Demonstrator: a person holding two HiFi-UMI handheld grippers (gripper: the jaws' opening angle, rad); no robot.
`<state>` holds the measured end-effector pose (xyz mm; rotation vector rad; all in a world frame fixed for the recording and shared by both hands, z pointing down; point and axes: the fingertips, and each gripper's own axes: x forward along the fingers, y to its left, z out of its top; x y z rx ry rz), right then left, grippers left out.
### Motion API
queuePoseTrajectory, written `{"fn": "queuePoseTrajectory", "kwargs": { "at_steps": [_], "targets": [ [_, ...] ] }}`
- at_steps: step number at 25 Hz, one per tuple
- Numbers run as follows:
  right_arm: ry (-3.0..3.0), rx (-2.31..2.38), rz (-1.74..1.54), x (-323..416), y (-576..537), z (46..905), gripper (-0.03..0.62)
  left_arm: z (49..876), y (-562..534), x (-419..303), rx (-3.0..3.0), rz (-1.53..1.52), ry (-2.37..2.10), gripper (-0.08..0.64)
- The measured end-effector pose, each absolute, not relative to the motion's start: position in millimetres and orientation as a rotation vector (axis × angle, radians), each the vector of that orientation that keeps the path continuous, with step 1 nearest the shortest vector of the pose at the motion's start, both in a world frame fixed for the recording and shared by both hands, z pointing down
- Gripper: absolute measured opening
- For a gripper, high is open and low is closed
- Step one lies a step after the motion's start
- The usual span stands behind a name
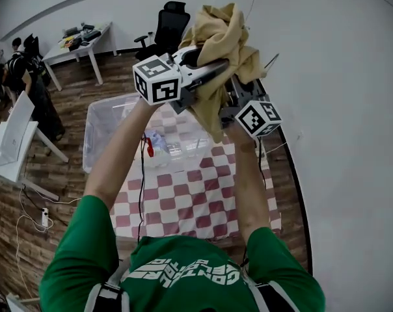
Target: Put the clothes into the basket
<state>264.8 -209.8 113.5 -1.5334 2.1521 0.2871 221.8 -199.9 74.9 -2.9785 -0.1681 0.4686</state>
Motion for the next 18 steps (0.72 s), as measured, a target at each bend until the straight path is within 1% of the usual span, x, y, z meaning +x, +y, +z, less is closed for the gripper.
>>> {"fn": "queuePoseTrajectory", "kwargs": {
  "at_steps": [10, 18],
  "targets": [
    [2.322, -1.329, 0.147, 134, -318, 159, 0.118, 119, -301, 94, -3.012, 0.451, 0.164, 0.201],
    [2.409, -1.261, -0.001, 63, -367, 204, 0.118, 163, -351, 24, -3.071, 0.434, 0.338, 0.201]
  ]
}}
